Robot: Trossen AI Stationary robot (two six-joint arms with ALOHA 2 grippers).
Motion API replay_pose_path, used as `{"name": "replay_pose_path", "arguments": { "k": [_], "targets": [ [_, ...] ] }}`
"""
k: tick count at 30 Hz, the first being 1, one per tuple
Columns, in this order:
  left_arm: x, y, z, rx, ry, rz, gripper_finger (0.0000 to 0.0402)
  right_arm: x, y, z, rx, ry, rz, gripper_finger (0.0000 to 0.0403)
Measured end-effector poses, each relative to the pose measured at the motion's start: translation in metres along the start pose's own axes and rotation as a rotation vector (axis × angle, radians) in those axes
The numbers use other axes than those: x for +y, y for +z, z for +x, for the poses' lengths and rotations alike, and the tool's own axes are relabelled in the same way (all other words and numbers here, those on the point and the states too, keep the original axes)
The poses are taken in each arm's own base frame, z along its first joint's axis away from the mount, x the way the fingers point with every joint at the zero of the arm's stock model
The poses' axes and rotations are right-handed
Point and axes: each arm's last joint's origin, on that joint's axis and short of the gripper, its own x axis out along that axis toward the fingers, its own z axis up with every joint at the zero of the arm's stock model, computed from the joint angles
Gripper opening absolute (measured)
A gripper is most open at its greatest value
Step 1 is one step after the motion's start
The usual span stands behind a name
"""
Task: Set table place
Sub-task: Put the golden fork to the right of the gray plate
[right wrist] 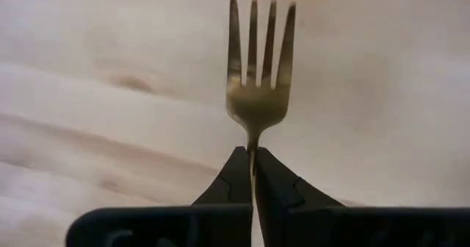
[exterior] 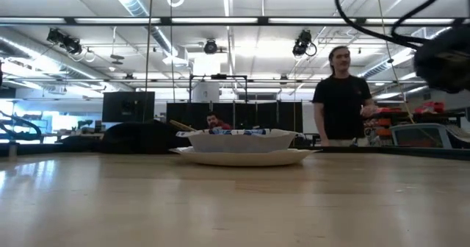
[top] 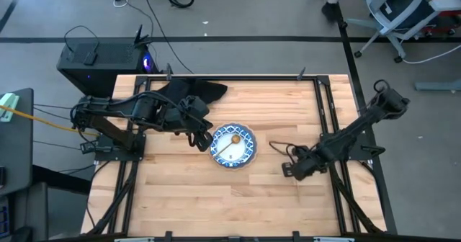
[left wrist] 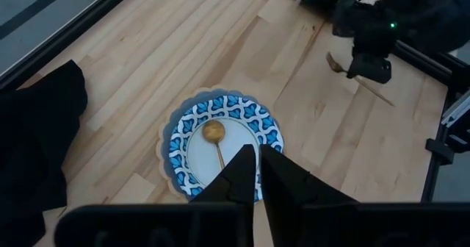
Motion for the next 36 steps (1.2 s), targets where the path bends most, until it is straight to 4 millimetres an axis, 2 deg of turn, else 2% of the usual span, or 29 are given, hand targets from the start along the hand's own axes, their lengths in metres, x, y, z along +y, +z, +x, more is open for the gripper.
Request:
{"name": "replay_pose_path", "arguments": {
  "k": [5,13,20,27,36],
  "targets": [
    [0.0,0.0,0.0,0.0,0.0,-0.001,0.0034,0.013,0.028,-0.013,-0.039,0.041,-0.006,0.0003],
    [0.0,0.0,0.0,0.0,0.0,-0.007,0.0023,0.036,0.087,-0.03,-0.122,0.096,-0.05,0.0002],
    [0.0,0.0,0.0,-0.002,-0.002,-0.012,0.0031,0.04,0.127,-0.025,-0.136,0.06,-0.047,0.0002],
    [0.0,0.0,0.0,-0.002,-0.001,-0.012,0.0031,0.047,0.148,-0.012,-0.104,0.088,-0.038,0.0002],
    [0.0,0.001,0.0,-0.002,-0.001,-0.013,0.0026,0.053,0.155,0.002,-0.106,0.081,-0.036,0.0002]
  ]
}}
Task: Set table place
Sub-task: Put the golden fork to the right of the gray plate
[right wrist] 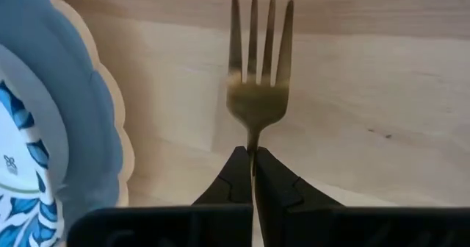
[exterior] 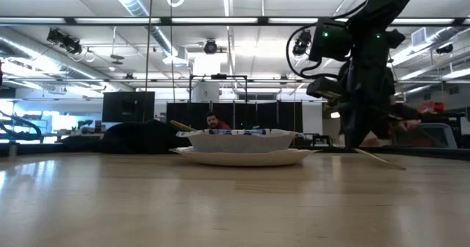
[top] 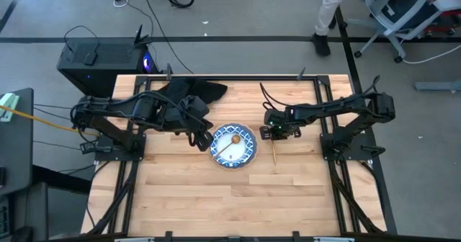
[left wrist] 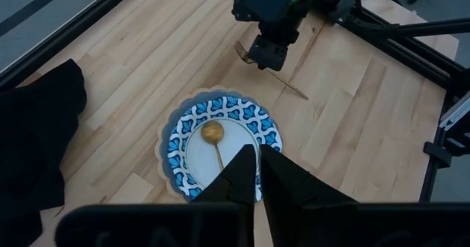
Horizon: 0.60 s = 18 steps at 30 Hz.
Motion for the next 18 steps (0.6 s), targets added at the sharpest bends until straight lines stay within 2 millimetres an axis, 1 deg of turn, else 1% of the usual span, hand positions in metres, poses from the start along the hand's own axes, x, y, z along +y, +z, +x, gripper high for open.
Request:
{"name": "replay_pose_path", "arguments": {
  "k": [6,18],
  "targets": [
    [0.0,0.0,0.0,0.0,0.0,0.0,0.0034,0.0002,0.0008,0.0011,-0.006,-0.001,0.019,0.0004],
    [-0.0001,-0.0001,0.0,0.0,-0.001,0.001,0.0025,0.003,0.0025,0.0011,-0.042,0.021,0.027,0.0032]
  ]
}}
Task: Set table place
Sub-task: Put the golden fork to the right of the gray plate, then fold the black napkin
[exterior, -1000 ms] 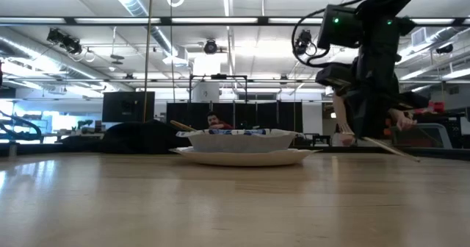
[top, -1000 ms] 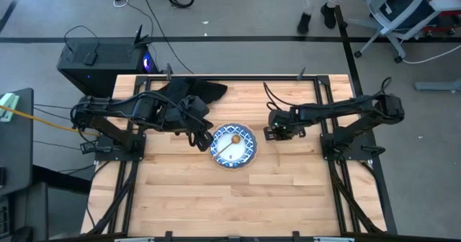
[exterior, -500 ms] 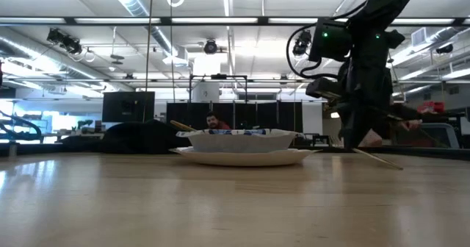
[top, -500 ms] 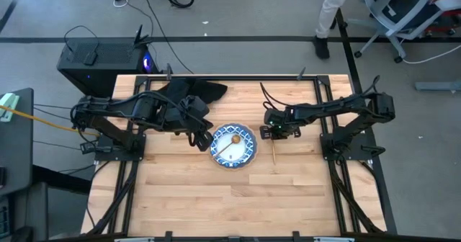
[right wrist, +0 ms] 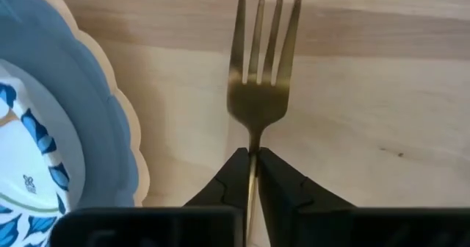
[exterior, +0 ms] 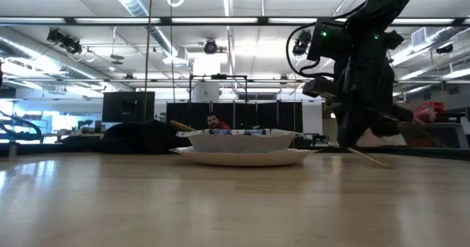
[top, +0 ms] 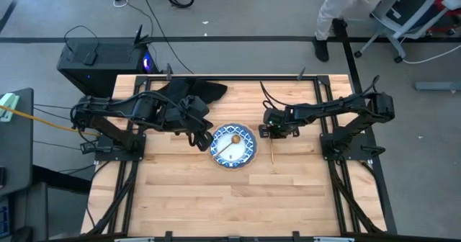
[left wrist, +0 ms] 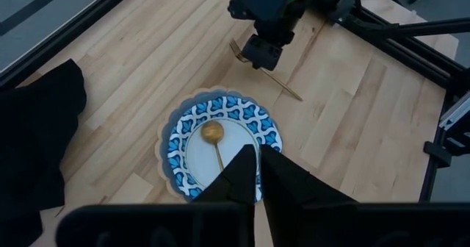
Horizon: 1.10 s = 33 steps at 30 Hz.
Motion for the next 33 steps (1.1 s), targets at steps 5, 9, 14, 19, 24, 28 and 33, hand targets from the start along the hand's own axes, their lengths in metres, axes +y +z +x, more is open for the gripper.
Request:
{"name": "replay_pose_path", "arguments": {
  "k": [5,9,14,19,24,28,33],
  "targets": [
    [0.0,0.0,0.0,0.0,0.0,0.0,0.0033,0.0,0.0,0.0,-0.007,-0.002,-0.008,0.0044],
    [0.0,0.0,0.0,0.0,0.0,0.001,0.0033,0.0,0.0,0.0,-0.007,-0.002,-0.009,0.006],
    [0.0,0.0,0.0,0.004,0.003,0.001,0.0025,0.0,0.0,0.0,-0.007,-0.001,-0.011,0.0084],
    [0.007,0.001,0.002,0.042,0.011,-0.11,0.0025,-0.002,0.005,-0.016,-0.032,0.053,-0.038,0.0094],
    [0.032,0.005,0.01,0.134,0.116,-0.196,0.0029,-0.005,0.012,-0.042,-0.087,0.154,-0.056,0.0093],
    [0.057,0.01,0.021,0.197,0.243,-0.253,0.0024,-0.009,0.016,-0.062,-0.14,0.229,-0.103,0.0092],
    [0.079,0.019,0.034,0.233,0.326,-0.249,0.0027,-0.012,0.016,-0.081,-0.194,0.298,-0.188,0.0095]
  ]
}}
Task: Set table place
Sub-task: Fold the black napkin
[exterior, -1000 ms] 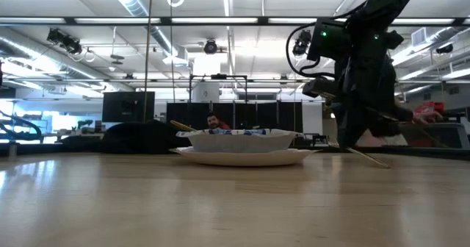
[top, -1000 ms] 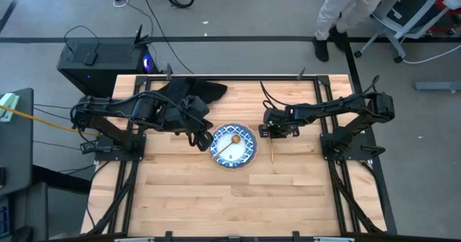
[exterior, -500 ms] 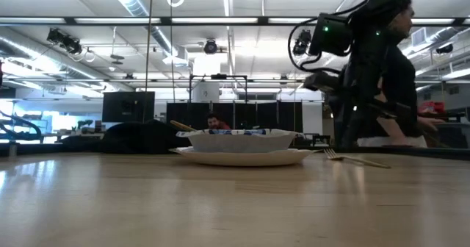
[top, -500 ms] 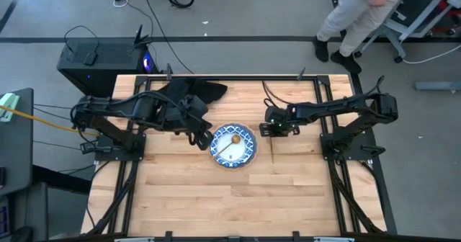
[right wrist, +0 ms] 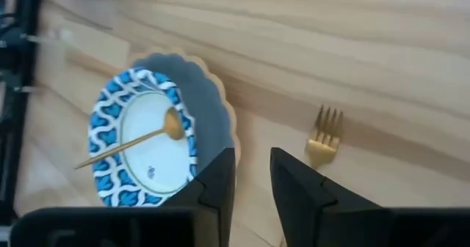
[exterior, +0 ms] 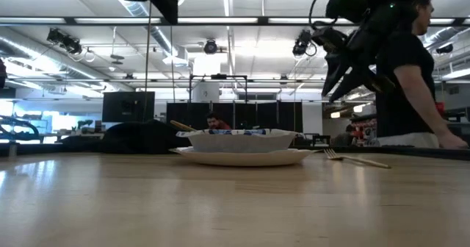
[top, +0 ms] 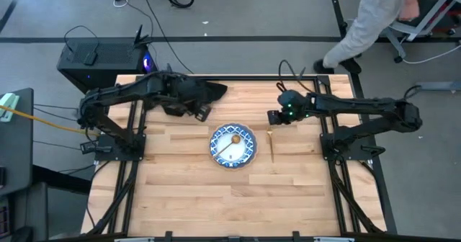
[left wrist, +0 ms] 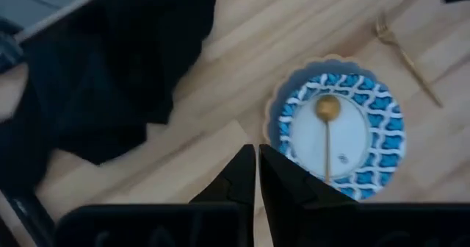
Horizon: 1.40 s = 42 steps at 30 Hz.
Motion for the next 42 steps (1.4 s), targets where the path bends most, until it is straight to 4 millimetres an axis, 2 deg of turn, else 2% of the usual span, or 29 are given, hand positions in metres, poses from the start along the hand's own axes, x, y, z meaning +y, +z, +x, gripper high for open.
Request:
{"name": "replay_pose_path", "arguments": {
  "k": [3,9,17,22,26,29,36,42],
  "targets": [
    [0.005,0.008,0.007,0.005,0.022,0.029,0.0034,0.001,0.0,-0.008,-0.023,0.037,-0.029,0.0101],
    [0.018,0.023,0.027,0.105,0.038,-0.043,0.0051,0.003,0.001,-0.019,-0.056,0.084,-0.096,0.0114],
    [0.036,0.046,0.075,0.209,0.166,-0.141,0.0089,0.004,0.001,-0.025,-0.081,0.116,-0.142,0.0129],
    [0.051,0.059,0.104,0.284,0.226,-0.159,0.0098,0.005,0.001,-0.025,-0.081,0.116,-0.143,0.0136],
    [0.066,0.068,0.132,0.39,0.218,-0.078,0.009,0.005,0.001,-0.025,-0.082,0.116,-0.146,0.0138],
    [0.071,0.071,0.144,0.445,0.189,0.041,0.008,0.005,0.001,-0.025,-0.082,0.116,-0.158,0.0138],
    [0.071,0.067,0.177,0.608,0.066,0.264,0.0067,0.005,0.001,-0.025,-0.083,0.116,-0.162,0.0137],
    [0.066,0.066,0.198,0.628,0.052,0.369,0.0072,0.005,0.001,-0.025,-0.083,0.116,-0.162,0.0137]
  ]
}}
